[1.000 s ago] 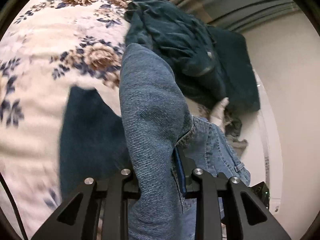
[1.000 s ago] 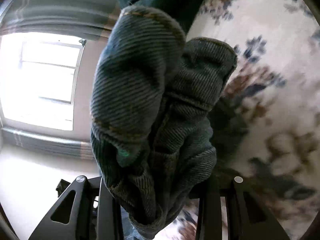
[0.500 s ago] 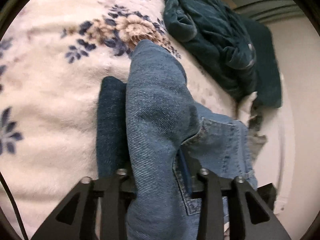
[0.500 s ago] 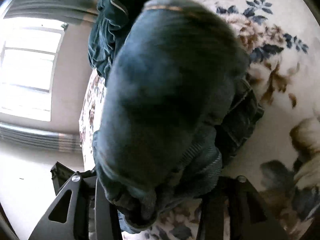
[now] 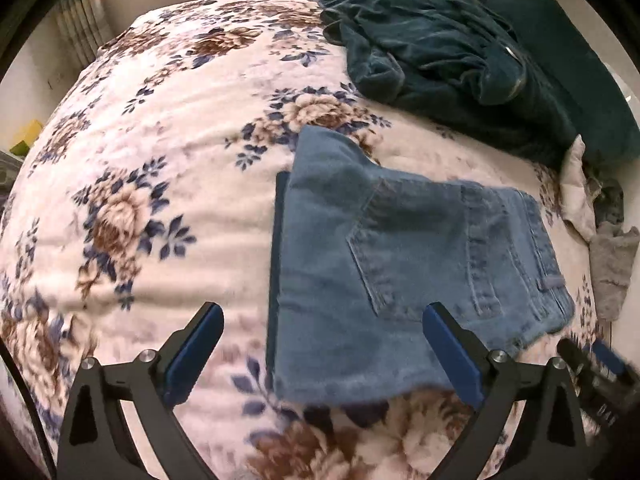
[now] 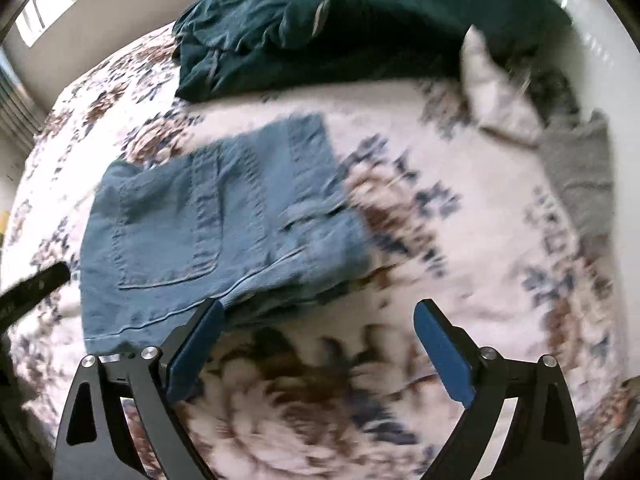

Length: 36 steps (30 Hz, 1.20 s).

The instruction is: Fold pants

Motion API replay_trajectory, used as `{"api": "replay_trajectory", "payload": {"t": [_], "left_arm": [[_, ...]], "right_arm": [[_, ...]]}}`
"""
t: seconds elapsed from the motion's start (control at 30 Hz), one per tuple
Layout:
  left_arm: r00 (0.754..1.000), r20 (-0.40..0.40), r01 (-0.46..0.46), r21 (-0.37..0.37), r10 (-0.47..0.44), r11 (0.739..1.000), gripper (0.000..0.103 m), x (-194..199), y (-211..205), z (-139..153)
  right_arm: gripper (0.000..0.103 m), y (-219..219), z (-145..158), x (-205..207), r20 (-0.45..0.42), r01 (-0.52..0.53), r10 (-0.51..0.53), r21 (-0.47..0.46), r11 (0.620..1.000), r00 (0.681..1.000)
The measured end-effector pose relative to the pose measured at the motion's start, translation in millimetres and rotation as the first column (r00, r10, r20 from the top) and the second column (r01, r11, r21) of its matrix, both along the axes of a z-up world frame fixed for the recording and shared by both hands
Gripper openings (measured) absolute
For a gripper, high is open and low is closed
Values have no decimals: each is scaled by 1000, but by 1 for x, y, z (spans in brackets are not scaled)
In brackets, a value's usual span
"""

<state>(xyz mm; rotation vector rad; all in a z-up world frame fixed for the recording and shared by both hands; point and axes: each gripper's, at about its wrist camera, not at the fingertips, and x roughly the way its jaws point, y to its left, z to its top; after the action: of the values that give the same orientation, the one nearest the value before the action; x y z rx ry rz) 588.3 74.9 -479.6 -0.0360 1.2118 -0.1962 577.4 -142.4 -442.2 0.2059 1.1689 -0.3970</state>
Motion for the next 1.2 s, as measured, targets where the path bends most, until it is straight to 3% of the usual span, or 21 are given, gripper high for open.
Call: {"api": "replay_trajectory", "payload": {"t": [0.27, 0.57, 0.87, 1.2], "left_arm": [[999, 44, -1, 50, -1, 999, 102, -48, -24, 62], [992, 124, -37, 82, 26, 996, 102, -128, -28, 170], [979, 197, -75, 112, 52, 991, 102, -222, -31, 283], [971, 225, -106, 98, 82, 990, 102, -302, -37, 384]], "right_arm": [[98, -5, 86, -59, 54, -51, 52, -30, 998, 997], [98, -7, 193, -128, 87, -141, 143, -26, 990, 986], [98, -11, 324, -219, 139, -231, 232, -21, 973, 963], [98, -11, 455, -316, 181, -288, 291, -48, 957, 939]]}}
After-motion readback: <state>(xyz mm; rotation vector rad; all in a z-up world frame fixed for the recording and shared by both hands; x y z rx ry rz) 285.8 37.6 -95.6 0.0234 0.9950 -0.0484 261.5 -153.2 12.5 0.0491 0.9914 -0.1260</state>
